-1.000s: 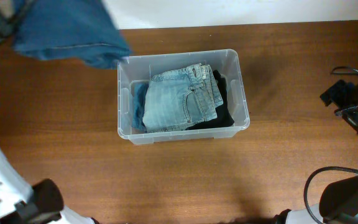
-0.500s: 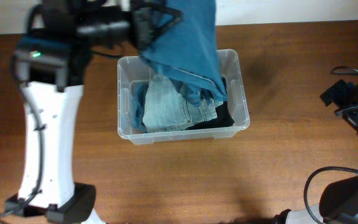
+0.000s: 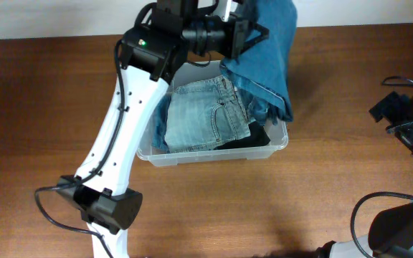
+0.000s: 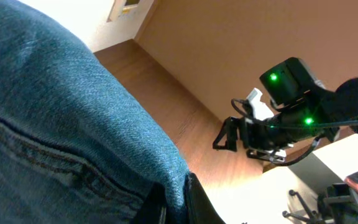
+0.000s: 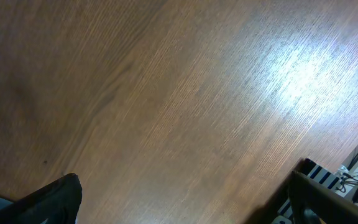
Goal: Pack container
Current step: 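Lift the dark-blue denim and swing it right over the bin, then lower the dark-blue denim into the bin on top of the jeans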
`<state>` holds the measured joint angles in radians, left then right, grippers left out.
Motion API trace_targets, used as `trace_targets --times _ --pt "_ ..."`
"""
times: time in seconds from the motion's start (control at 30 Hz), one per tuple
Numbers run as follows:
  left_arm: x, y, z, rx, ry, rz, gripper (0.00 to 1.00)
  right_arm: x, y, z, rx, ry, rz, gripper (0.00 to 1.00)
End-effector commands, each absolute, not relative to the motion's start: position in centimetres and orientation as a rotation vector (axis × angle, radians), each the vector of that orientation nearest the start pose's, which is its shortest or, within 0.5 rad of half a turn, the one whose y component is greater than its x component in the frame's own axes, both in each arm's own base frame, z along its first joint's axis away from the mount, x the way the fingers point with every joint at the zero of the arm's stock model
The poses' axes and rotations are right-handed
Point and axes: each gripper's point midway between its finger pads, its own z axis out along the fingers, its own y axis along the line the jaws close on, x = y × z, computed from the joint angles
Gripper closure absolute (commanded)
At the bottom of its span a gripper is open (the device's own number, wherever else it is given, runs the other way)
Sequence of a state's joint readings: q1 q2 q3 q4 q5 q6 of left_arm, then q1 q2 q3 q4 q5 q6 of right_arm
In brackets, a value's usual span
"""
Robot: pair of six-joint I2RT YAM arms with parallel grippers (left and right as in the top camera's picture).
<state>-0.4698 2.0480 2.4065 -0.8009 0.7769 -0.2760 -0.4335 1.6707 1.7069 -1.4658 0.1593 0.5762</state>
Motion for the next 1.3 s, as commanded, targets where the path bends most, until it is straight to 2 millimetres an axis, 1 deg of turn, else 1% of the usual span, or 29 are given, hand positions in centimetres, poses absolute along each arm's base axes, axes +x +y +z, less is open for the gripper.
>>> trace_targets --times 0.0,0.07,0.13,0.27,0.3,0.4,0.43,0.47,0.5,0.53,0.6,0.67,0.73,0.87,0.9,0.93,1.03,1.1,1.17,1.23,1.27 --pt "39.6 -34.3 44.3 0.723 1.899 -1.301 0.99 27.9 -16.2 20.7 1.471 2.58 -0.228 0.02" --pt "39.3 -34.1 43.4 0.711 1.953 -1.307 0.99 27.9 -16.2 20.7 1.471 2.58 -0.228 0.02" --pt "39.1 -34.0 42.1 0.691 2.023 -1.306 0.99 27.9 -16.2 20.7 1.471 2.58 -0.228 0.01" --pt "39.5 -33.9 38.4 0.681 2.152 -1.274 0.99 27.9 -16.2 20.7 1.471 2.58 -0.228 0.01" --pt "39.5 -33.9 38.0 0.676 2.17 -1.275 0.99 27.9 -16.2 20.7 1.471 2.58 -0.228 0.02" --pt "40.2 -34.0 35.3 0.654 2.254 -1.278 0.99 27.9 -16.2 20.7 1.471 2.58 -0.228 0.01" --pt "40.2 -34.0 35.1 0.652 2.263 -1.278 0.99 27.9 -16.2 20.7 1.471 2.58 -0.228 0.02" --pt "40.5 -34.1 34.3 0.644 2.285 -1.28 0.99 27.9 -16.2 20.7 1.471 2.58 -0.228 0.01" --pt "40.7 -34.2 33.8 0.642 2.294 -1.28 0.99 27.9 -16.2 20.7 1.471 2.58 -0.228 0.01" --pt "40.7 -34.3 33.7 0.642 2.296 -1.282 0.99 27.9 -16.2 20.7 1.471 2.58 -0.228 0.02" --pt "41.0 -34.4 34.1 0.65 2.267 -1.283 0.99 27.9 -16.2 20.7 1.471 2.58 -0.228 0.02" --pt "41.3 -34.7 35.1 0.66 2.218 -1.295 0.99 27.9 -16.2 20.7 1.471 2.58 -0.228 0.01" --pt "41.4 -35.0 36.7 0.659 2.162 -1.329 0.99 27.9 -16.2 20.7 1.471 2.58 -0.228 0.02" --pt "41.5 -35.4 41.0 0.65 2.029 -1.383 0.99 27.9 -16.2 20.7 1.471 2.58 -0.228 0.02" --pt "41.5 -35.4 41.5 0.646 2.015 -1.387 0.99 27.9 -16.2 20.7 1.471 2.58 -0.228 0.01" --pt "41.4 -35.3 42.5 0.639 1.994 -1.395 0.99 27.9 -16.2 20.7 1.471 2.58 -0.228 0.02" --pt "40.8 -35.3 44.1 0.64 1.96 -1.421 0.99 27.9 -16.2 20.7 1.471 2.58 -0.228 0.02" --pt "40.2 -35.3 44.7 0.666 1.941 -1.445 0.99 27.9 -16.2 20.7 1.471 2.58 -0.228 0.02" --pt "39.2 -35.5 45.0 0.713 1.927 -1.499 0.99 27.9 -16.2 20.7 1.471 2.58 -0.228 0.02" --pt "38.5 -35.5 44.7 0.735 1.945 -1.535 0.99 27.9 -16.2 20.7 1.471 2.58 -0.228 0.02" --pt "38.2 -35.4 44.0 0.741 1.976 -1.528 0.99 27.9 -16.2 20.7 1.471 2.58 -0.228 0.02"
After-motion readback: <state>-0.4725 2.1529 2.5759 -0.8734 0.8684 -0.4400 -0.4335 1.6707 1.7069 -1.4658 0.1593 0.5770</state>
